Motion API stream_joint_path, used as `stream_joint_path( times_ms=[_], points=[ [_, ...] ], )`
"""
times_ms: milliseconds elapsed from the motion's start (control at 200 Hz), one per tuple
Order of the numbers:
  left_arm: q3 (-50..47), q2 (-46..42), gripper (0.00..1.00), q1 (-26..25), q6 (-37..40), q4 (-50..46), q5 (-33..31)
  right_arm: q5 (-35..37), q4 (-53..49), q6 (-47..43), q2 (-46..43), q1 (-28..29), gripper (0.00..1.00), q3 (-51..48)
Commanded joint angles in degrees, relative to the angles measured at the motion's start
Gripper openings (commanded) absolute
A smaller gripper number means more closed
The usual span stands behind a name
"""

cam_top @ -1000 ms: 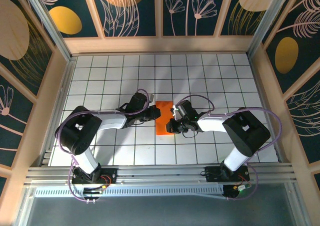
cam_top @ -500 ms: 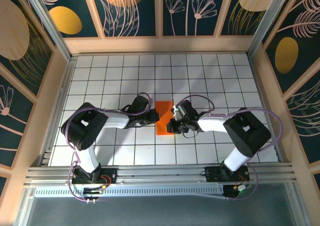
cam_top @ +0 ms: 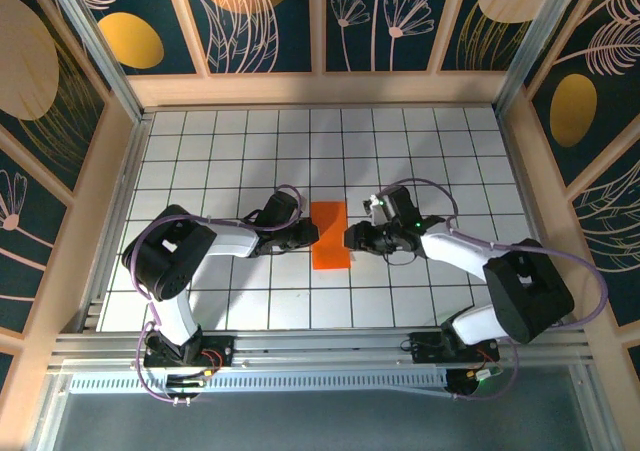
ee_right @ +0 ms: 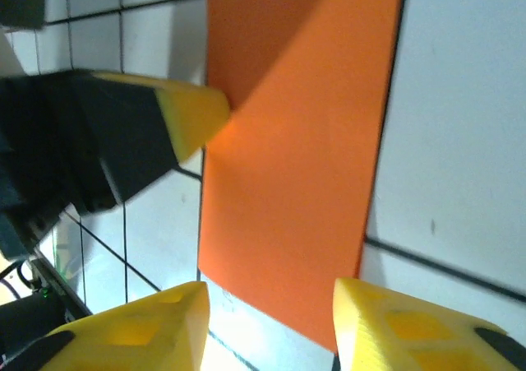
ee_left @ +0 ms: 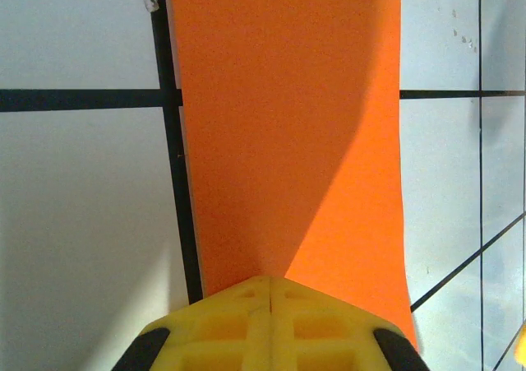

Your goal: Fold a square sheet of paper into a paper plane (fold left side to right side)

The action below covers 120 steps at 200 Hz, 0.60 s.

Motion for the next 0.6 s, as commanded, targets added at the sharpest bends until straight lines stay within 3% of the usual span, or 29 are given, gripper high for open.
stream_joint_path(
  times_ms=[0,130,596],
  points=[
    [-1.1,1.3,0.01,-0.4,1.3,-2.3,-1.5,-3.9,-1.4,1.1,-1.2,0.1,0.5,-3.1],
    [-1.3,1.1,0.01,-0.4,1.3,-2.1,-1.5,-4.5,0.3,2.3,-0.5,0.7,0.56,-4.5],
    [-1.1,1.1,0.02,-0.4,1.4,-2.1,-1.3,-6.2,6.3,4.9,5.1,3.0,0.51,-4.0]
  ],
)
